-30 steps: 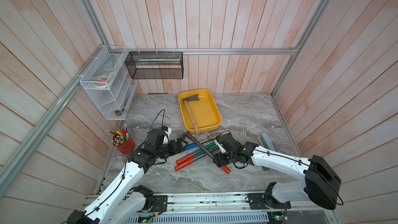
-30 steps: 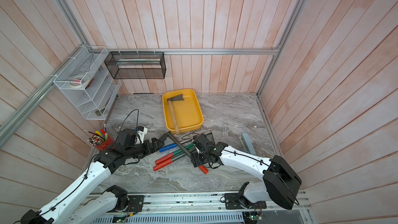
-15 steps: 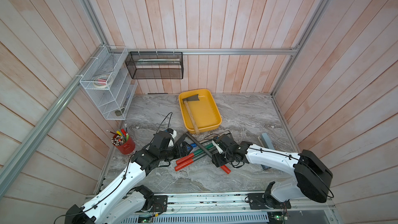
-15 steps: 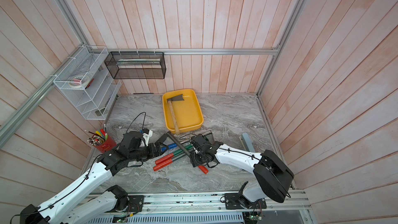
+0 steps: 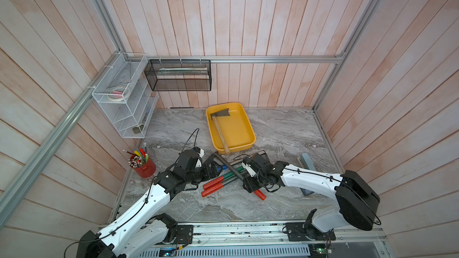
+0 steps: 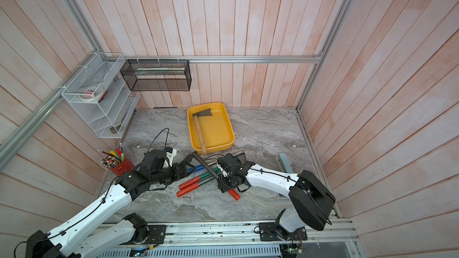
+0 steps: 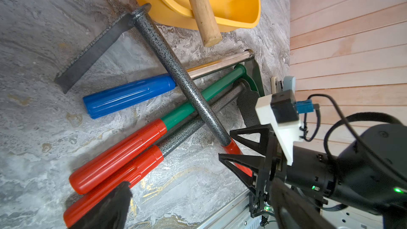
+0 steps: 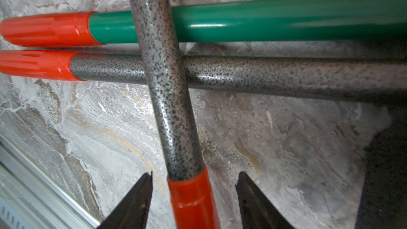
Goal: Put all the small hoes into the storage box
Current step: Pick up the hoe from the center of the board.
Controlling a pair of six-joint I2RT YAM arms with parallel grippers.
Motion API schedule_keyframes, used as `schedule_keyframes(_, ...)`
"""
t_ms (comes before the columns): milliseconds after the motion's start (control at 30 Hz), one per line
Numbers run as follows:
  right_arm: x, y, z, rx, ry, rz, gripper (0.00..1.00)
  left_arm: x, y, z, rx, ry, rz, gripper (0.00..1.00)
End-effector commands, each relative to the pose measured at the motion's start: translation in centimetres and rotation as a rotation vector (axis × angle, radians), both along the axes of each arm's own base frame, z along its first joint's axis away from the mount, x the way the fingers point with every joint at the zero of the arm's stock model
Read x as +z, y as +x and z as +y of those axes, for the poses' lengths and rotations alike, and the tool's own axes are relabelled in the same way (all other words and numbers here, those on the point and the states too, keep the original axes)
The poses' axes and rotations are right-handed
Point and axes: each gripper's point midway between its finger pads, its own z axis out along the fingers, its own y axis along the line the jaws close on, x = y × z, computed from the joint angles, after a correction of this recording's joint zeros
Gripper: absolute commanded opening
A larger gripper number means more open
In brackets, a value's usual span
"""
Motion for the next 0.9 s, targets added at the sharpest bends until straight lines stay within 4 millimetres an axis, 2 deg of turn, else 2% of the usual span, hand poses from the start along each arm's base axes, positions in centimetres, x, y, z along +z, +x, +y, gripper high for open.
schedule_keyframes(0,-0.3,-0.6,0.5,0.032,0.005,0.039,0.62,1.1,0.6,-0.7,0.004,-0.044,-0.031,1.0)
schedule_keyframes(500,-1.3,-1.1,0.5,0.057,-0.022,0.077,0.49,-0.3,1.4,-0.9,0.008,-0.015,-0.028,1.0)
schedule_keyframes(867,-0.1,-0.8,1.4,0.076,0.005,0.067,0.33,0.5,1.9,-1.1,0.007,-0.03,-0.05,1.0)
